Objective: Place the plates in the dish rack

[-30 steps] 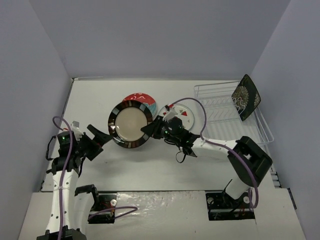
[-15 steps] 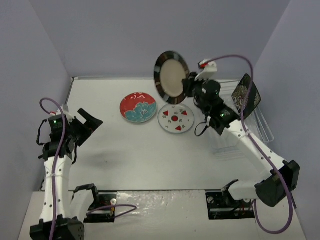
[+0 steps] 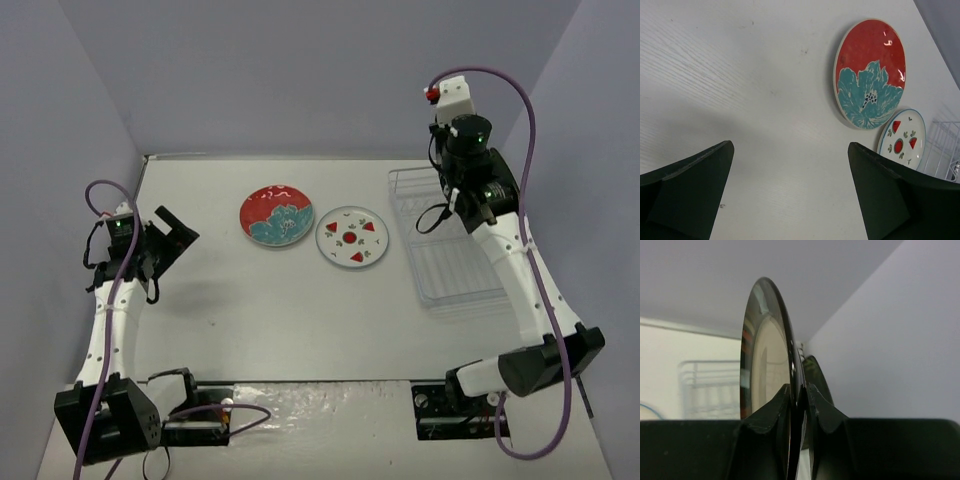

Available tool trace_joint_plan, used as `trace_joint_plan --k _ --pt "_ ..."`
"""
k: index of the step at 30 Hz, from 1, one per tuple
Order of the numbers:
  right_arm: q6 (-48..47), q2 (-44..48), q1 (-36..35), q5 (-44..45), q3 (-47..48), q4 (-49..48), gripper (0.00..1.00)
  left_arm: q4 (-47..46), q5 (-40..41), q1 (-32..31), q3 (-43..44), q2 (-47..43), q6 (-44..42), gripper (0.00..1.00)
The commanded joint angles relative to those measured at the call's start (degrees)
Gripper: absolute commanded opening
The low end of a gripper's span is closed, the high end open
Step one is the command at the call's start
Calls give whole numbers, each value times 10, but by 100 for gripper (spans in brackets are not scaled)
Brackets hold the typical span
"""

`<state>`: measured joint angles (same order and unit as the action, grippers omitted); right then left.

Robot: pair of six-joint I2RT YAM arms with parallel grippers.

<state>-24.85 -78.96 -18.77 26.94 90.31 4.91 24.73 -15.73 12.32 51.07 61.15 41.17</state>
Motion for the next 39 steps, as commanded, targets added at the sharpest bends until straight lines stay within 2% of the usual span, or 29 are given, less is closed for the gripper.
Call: trace_joint_plan --k 1,5,11,19,39 --pt "-74 -20 85 -38 48 -51 0 -57 43 0 31 8 -32 97" --pt "-111 -32 126 -51 43 -23 0 -54 70 -1 33 19 -47 97" --pt "-131 -47 164 -128 58 17 0 -60 64 0 32 47 -65 97" --pt "-137 -77 204 -147 55 6 0 -62 89 1 30 57 -73 97" --pt "-127 -128 241 -196 43 -16 0 -59 110 0 25 44 -79 97"
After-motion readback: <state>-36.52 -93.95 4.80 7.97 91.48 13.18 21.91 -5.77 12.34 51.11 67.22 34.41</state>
